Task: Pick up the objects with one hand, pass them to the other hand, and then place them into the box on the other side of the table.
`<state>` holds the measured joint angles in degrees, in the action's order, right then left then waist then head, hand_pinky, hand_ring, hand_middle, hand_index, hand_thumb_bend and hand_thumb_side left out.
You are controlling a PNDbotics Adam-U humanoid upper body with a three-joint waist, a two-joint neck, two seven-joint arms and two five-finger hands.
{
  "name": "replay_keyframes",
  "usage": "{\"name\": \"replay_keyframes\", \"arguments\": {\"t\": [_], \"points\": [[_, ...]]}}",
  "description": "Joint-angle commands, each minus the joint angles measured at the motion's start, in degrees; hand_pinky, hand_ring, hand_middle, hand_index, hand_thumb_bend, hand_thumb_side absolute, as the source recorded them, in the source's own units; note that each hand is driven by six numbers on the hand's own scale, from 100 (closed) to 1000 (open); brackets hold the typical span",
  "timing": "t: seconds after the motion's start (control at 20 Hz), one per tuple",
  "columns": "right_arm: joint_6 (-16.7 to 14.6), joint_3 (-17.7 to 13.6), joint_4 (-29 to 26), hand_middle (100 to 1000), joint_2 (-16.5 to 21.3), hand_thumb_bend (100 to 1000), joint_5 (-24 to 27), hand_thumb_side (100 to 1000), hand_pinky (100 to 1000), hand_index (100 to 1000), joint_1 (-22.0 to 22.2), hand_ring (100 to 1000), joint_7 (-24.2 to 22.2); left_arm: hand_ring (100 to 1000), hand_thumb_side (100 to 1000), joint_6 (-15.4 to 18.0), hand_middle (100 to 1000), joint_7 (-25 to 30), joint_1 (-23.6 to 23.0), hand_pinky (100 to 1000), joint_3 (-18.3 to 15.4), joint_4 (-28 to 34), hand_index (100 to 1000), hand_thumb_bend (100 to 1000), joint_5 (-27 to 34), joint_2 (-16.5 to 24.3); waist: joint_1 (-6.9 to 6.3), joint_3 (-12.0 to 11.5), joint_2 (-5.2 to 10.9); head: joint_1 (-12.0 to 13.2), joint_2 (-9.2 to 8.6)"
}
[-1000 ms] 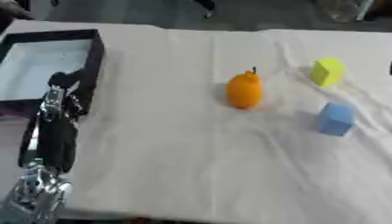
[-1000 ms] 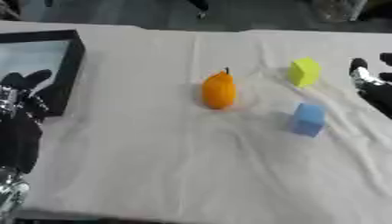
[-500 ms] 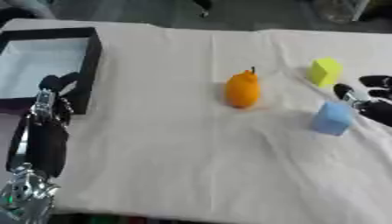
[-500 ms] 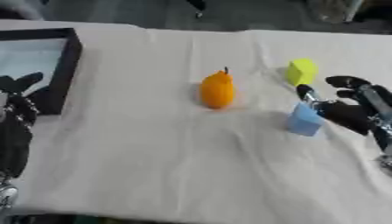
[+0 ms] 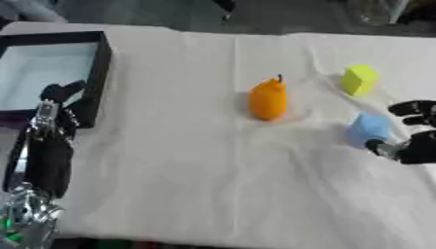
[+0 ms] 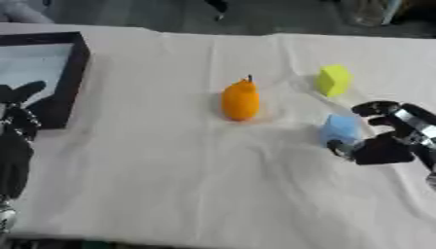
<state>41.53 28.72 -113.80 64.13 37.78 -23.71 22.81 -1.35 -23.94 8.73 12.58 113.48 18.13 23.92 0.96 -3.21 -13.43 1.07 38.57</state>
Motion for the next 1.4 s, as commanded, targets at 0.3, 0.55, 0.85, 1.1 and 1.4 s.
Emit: {"name": "replay_keyframes", "arguments": {"t": [0.3,0.55,0.85,1.1,1.4], "points": [[10.4,-2.0,-0.8,892,4.4,378,7.4,100,867,882,-2.1,940,14.4,829,836,0.1,848,0.1,0.5,1000,0.1,1.1,799,153,0.0,1.3,0.29,0.1,1.04,-0.4,-1.16],[10.4,0.1,-0.8,910,5.4,393,10.0,100,889,899,-4.3,962,15.2,829,836,0.0,848,0.3,0.6,1000,0.3,1.1,798,152,0.0,1.5,0.42,-0.1,1.08,-0.9,-1.0],[10.4,3.8,-0.8,918,4.6,457,13.3,194,905,914,-10.1,974,10.5,829,836,-0.1,848,0.6,0.5,1000,0.4,1.1,797,151,0.1,1.8,0.69,-0.2,1.28,-2.2,-0.36],[10.4,4.5,-0.8,914,3.6,474,16.1,196,909,916,-13.8,976,6.1,829,838,-0.1,847,0.5,0.4,1000,0.4,1.1,794,152,0.1,1.9,0.83,-0.2,1.26,-2.5,-0.33],[10.4,4.9,2.3,915,2.6,432,12.6,109,916,912,-16.1,980,0.7,829,836,0.0,847,0.5,0.5,1000,0.3,1.1,793,150,0.1,2.0,0.79,-0.4,1.2,-2.5,-0.87]]}}
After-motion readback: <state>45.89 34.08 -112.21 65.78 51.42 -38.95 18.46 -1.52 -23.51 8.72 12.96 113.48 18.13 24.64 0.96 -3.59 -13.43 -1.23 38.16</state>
